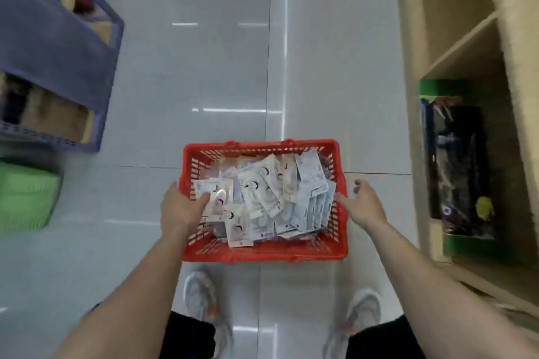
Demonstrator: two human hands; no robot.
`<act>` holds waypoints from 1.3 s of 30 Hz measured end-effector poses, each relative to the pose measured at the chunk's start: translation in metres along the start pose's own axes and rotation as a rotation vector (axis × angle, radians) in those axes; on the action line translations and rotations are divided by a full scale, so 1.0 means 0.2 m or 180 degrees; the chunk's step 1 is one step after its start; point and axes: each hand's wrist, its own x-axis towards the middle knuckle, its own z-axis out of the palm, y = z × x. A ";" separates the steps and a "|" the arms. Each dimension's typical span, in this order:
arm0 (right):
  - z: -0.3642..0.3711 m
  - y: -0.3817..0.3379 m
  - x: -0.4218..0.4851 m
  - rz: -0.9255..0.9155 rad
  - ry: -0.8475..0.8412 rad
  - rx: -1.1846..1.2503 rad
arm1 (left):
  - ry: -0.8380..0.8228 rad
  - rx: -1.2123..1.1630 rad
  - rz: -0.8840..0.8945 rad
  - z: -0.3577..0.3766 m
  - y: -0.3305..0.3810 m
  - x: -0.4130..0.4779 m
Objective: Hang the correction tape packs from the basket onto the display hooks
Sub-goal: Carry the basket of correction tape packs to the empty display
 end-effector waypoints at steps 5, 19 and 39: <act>0.26 0.14 0.16 -0.0031 0.0109 0.0533 | -0.0160 -0.0334 -0.0512 0.19 -0.21 0.23; -0.01 -0.03 -0.24 0.0138 0.0672 0.0618 | -0.0285 -0.0394 -0.0274 -0.21 -0.13 0.06; -1.80 -1.76 -1.45 -0.0009 0.1316 0.0889 | 0.0008 -0.0366 0.0715 -2.49 1.50 -0.46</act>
